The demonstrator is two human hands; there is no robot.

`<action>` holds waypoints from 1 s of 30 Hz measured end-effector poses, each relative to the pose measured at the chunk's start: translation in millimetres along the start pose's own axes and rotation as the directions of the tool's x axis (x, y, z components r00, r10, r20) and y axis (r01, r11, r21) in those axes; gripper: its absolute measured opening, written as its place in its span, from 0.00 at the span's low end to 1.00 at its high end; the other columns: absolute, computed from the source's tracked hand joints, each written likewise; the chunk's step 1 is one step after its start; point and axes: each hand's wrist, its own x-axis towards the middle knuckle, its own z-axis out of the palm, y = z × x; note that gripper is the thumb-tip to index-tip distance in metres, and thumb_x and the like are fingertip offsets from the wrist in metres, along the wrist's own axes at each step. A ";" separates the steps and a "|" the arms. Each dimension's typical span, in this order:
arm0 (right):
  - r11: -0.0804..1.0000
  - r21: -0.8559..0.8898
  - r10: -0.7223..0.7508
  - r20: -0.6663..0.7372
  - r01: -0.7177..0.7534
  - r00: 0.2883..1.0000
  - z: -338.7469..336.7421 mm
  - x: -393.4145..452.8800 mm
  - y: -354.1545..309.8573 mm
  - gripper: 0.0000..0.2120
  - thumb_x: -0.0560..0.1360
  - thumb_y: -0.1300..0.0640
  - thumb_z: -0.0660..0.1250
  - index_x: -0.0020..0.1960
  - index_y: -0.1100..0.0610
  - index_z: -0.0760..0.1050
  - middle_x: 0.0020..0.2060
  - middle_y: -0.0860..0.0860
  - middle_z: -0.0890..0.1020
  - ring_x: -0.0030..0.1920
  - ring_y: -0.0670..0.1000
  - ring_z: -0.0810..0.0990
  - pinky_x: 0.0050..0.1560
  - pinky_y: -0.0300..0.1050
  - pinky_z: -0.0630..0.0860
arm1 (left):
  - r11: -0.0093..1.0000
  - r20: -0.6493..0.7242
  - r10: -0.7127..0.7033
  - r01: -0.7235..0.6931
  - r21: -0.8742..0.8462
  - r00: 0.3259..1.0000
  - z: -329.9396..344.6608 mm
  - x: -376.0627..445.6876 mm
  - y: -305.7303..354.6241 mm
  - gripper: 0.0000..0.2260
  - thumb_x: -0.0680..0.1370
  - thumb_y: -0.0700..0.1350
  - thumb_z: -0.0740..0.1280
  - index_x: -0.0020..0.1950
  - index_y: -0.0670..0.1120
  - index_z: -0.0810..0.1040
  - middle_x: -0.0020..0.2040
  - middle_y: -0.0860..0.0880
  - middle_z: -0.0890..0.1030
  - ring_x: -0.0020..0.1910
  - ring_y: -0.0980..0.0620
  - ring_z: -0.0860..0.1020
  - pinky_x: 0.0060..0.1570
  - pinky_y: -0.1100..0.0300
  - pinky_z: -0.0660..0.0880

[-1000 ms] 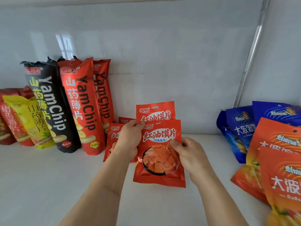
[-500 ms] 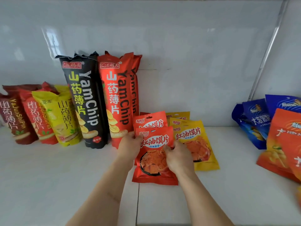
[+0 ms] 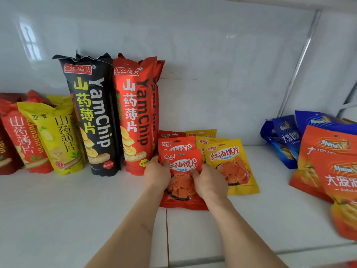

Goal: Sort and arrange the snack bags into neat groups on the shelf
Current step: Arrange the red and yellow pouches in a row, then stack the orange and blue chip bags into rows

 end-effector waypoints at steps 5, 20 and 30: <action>1.000 0.010 -0.013 -0.003 0.013 1.000 -2.6 8.4 4.0 0.18 0.80 0.42 0.59 0.55 0.54 0.76 0.51 0.51 0.83 0.52 0.56 0.81 0.41 0.45 0.70 | 0.999 0.022 -0.021 0.022 -0.049 1.000 7.7 4.9 3.4 0.17 0.84 0.46 0.62 0.72 0.44 0.72 0.67 0.45 0.78 0.66 0.42 0.76 0.62 0.51 0.73; 0.966 -0.076 -0.258 -0.165 0.248 0.952 -40.3 4.7 25.8 0.14 0.82 0.48 0.58 0.56 0.56 0.75 0.51 0.54 0.81 0.52 0.58 0.80 0.40 0.47 0.67 | 0.793 -0.105 0.412 -0.300 0.531 0.905 2.3 -35.9 12.0 0.19 0.82 0.48 0.62 0.71 0.42 0.73 0.68 0.44 0.75 0.68 0.41 0.72 0.65 0.46 0.71; 0.839 -0.421 -0.430 -0.122 0.345 0.895 -128.1 -8.5 185.2 0.10 0.82 0.54 0.57 0.55 0.57 0.74 0.47 0.54 0.79 0.45 0.59 0.82 0.32 0.46 0.62 | 0.357 0.186 0.764 -0.645 0.676 0.618 119.8 -108.6 72.3 0.07 0.75 0.41 0.67 0.47 0.41 0.84 0.49 0.42 0.83 0.49 0.37 0.81 0.45 0.45 0.79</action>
